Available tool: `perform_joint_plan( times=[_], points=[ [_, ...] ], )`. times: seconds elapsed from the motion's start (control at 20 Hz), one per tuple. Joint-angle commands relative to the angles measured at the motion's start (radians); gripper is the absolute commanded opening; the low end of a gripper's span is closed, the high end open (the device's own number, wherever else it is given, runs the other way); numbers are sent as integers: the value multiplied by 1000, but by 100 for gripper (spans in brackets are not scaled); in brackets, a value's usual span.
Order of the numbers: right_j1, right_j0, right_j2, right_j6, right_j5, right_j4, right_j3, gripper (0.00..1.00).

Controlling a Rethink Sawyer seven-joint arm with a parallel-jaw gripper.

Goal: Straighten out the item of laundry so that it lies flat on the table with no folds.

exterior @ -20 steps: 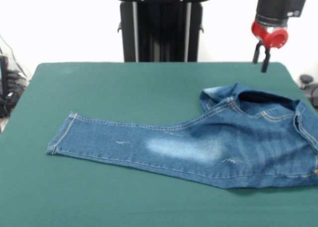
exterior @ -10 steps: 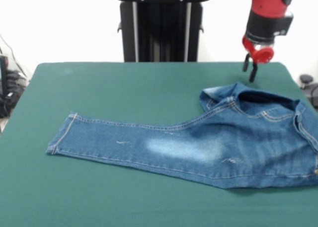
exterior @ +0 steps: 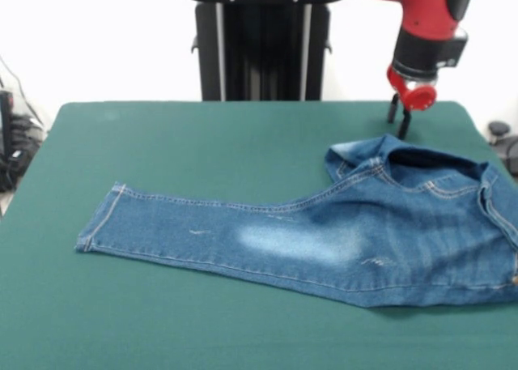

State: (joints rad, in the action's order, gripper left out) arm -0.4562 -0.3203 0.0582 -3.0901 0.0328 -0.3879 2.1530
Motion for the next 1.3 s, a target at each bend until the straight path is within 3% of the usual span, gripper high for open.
perform_joint_plan(
  times=[0.05, 0.6, 0.75, 1.0, 1.3],
  points=[
    [113, 41, -82, -145, 100, -41, -63, 100],
    [89, 51, -85, -143, 95, -28, -40, 100],
    [5, 36, -78, -149, 47, -32, 15, 100],
    [-207, -34, -11, -148, -122, -52, 105, 100],
    [-335, -97, 89, -144, -283, -45, 103, 100]
  ],
)
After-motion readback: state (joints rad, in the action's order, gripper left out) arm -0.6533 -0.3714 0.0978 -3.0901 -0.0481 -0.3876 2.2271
